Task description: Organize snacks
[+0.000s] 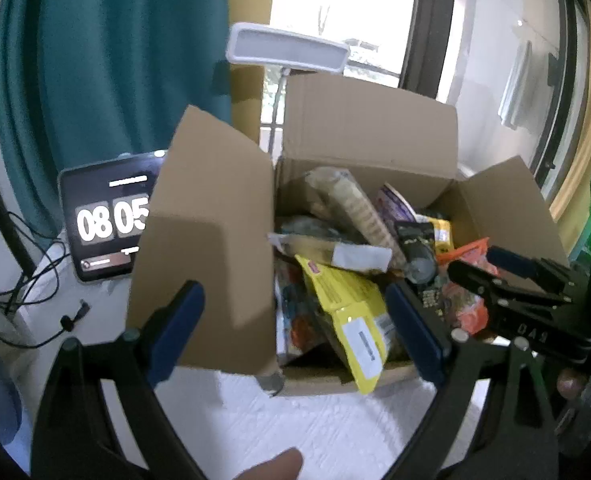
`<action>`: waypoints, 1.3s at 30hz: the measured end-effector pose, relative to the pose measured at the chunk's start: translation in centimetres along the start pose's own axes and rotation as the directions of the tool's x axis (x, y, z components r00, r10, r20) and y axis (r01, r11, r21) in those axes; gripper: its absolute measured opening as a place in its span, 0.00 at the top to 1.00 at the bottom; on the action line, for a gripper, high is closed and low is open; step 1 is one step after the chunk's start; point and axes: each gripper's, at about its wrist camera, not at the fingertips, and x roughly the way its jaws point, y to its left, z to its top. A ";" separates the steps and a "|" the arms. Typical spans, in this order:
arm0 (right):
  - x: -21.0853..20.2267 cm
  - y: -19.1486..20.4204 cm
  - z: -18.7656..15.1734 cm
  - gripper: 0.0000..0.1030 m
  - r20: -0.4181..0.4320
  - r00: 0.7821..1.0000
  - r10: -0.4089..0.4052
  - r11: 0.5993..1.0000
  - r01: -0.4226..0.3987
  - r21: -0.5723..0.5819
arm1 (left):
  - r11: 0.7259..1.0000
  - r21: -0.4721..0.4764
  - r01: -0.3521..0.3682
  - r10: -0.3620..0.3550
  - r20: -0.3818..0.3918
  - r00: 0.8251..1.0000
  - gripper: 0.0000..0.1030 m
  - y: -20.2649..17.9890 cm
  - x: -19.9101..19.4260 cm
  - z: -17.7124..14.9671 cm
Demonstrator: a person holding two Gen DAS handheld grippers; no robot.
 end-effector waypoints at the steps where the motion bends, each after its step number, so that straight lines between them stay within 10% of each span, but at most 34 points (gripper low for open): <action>1: -0.3 0.0 -0.1 0.28 0.003 1.000 0.001 1.000 -0.001 0.001 | 1.000 0.003 -0.014 0.014 0.001 1.000 0.10 -0.2 -0.2 -0.2; 39: -12.9 2.1 -10.8 0.13 0.152 0.987 -0.059 0.996 0.067 -0.050 | 0.997 0.076 0.017 -0.034 0.231 0.972 0.01 -3.7 -12.5 -12.3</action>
